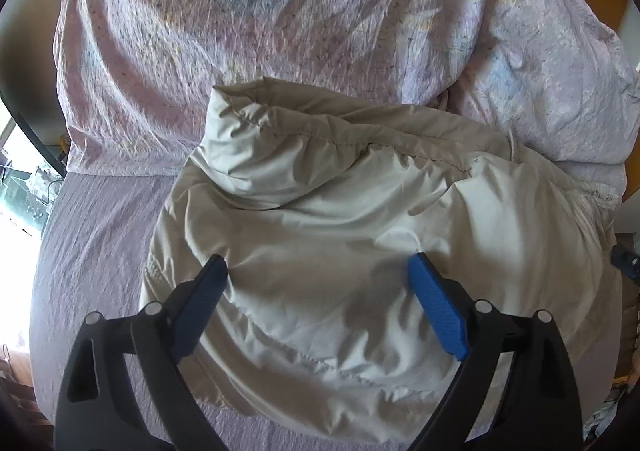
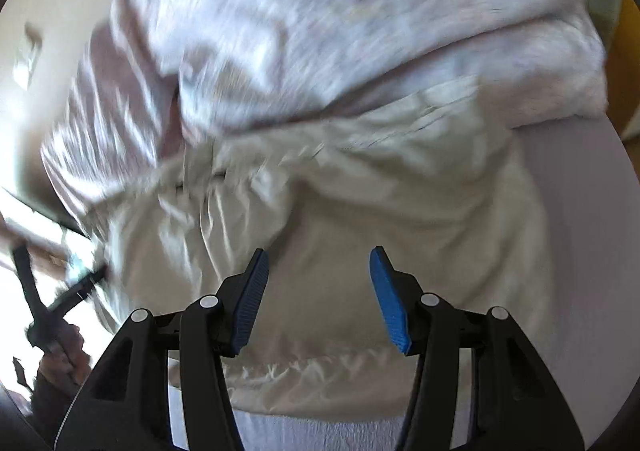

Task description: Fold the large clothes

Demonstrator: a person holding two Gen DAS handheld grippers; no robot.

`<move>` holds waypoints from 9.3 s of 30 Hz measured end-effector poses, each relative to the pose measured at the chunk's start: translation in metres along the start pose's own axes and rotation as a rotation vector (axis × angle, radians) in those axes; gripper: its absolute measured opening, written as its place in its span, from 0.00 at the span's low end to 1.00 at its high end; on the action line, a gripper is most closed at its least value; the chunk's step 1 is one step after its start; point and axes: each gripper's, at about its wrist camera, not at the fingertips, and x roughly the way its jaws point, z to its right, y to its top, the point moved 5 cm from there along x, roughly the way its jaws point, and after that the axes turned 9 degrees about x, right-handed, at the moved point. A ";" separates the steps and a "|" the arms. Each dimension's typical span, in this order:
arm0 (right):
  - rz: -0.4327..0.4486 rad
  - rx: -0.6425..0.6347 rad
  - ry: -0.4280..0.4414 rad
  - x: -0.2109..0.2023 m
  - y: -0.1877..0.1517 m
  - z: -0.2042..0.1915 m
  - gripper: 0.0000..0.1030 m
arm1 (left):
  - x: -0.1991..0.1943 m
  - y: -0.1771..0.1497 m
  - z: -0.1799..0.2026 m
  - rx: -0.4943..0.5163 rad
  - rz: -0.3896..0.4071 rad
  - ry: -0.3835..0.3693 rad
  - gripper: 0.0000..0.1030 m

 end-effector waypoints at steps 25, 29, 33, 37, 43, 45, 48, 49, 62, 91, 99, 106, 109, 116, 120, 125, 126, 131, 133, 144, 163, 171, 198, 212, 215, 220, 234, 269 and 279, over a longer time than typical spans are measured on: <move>0.111 -0.125 -0.223 0.089 0.006 0.004 0.58 | 0.079 0.031 -0.011 -0.045 -0.005 0.125 0.98; 0.130 -0.134 -0.227 0.099 0.004 0.004 0.59 | 0.087 0.032 -0.013 -0.047 0.009 0.123 0.98; 0.146 -0.143 -0.232 0.116 0.003 -0.003 0.62 | 0.094 0.033 -0.011 -0.045 0.038 0.121 0.98; 0.161 -0.153 -0.236 0.131 0.002 -0.008 0.63 | 0.101 0.030 -0.014 -0.041 0.047 0.124 0.98; 0.182 -0.170 -0.235 0.162 0.011 -0.027 0.65 | 0.103 0.026 -0.007 -0.048 0.063 0.124 0.98; 0.189 -0.178 -0.236 0.179 0.013 -0.037 0.65 | 0.107 0.026 -0.004 -0.049 0.066 0.124 0.98; 0.203 -0.188 -0.236 0.194 0.019 -0.048 0.66 | 0.110 0.024 -0.007 -0.052 0.071 0.121 0.98; 0.210 -0.190 -0.236 0.197 0.020 -0.049 0.66 | 0.112 0.023 -0.008 -0.053 0.075 0.121 0.98; 0.249 -0.191 -0.222 0.207 0.016 -0.051 0.67 | 0.127 0.013 -0.013 -0.058 0.106 0.123 0.98; 0.188 0.158 -0.344 0.029 -0.016 0.058 0.73 | 0.029 -0.018 -0.087 -0.004 -0.036 0.200 0.98; 0.044 0.393 -0.196 0.043 -0.056 0.100 0.74 | 0.042 -0.068 -0.111 -0.114 -0.157 0.065 0.98; 0.020 0.415 -0.238 0.056 -0.057 0.107 0.72 | 0.051 -0.083 -0.092 -0.170 -0.188 -0.030 0.77; 0.009 0.452 -0.247 0.061 -0.062 0.108 0.67 | 0.050 -0.086 -0.085 -0.189 -0.189 -0.053 0.68; 0.061 0.554 -0.305 0.055 -0.078 0.118 0.81 | 0.051 -0.092 -0.086 -0.223 -0.203 -0.032 0.79; 0.042 0.652 -0.232 0.058 -0.096 0.127 0.83 | 0.052 -0.094 -0.083 -0.212 -0.209 -0.022 0.80; 0.015 0.795 -0.057 0.066 -0.113 0.148 0.68 | 0.057 -0.091 -0.079 -0.202 -0.208 -0.051 0.73; 0.019 0.809 -0.029 0.066 -0.115 0.150 0.58 | 0.060 -0.088 -0.079 -0.202 -0.206 -0.067 0.70; 0.016 0.787 0.020 0.060 -0.112 0.147 0.29 | 0.059 -0.084 -0.072 -0.180 -0.174 -0.124 0.41; 0.022 0.775 0.020 0.058 -0.105 0.145 0.26 | 0.056 -0.083 -0.072 -0.179 -0.155 -0.141 0.35; 0.018 0.725 0.063 0.029 -0.123 0.125 0.21 | 0.018 -0.089 -0.088 -0.106 -0.092 -0.147 0.26; -0.095 0.632 0.139 -0.002 -0.208 0.112 0.21 | -0.053 -0.194 -0.120 -0.145 -0.125 -0.096 0.27; -0.050 0.497 -0.055 -0.012 -0.198 0.097 0.49 | -0.050 -0.198 -0.123 -0.154 -0.147 -0.016 0.50; 0.124 -0.002 -0.069 -0.033 -0.151 -0.053 0.60 | -0.042 -0.193 -0.141 -0.260 -0.160 -0.014 0.83; -0.056 -0.191 -0.017 0.036 -0.191 -0.133 0.27 | -0.036 -0.190 -0.143 -0.316 -0.153 -0.030 0.87; -0.079 -0.181 -0.043 0.051 -0.190 -0.130 0.27 | -0.035 -0.188 -0.143 -0.324 -0.152 -0.030 0.89; -0.123 -0.177 -0.089 0.082 -0.190 -0.125 0.27 | -0.034 -0.183 -0.143 -0.339 -0.140 -0.041 0.92; -0.118 -0.198 -0.105 0.093 -0.190 -0.124 0.27 | -0.021 -0.173 -0.143 -0.382 -0.127 -0.063 0.97; -0.148 -0.164 -0.030 0.091 -0.188 -0.116 0.27 | -0.117 -0.089 -0.046 -0.230 0.095 -0.219 0.27; -0.180 -0.129 0.048 0.079 -0.180 -0.097 0.27 | -0.144 -0.069 0.053 -0.084 0.144 -0.271 0.27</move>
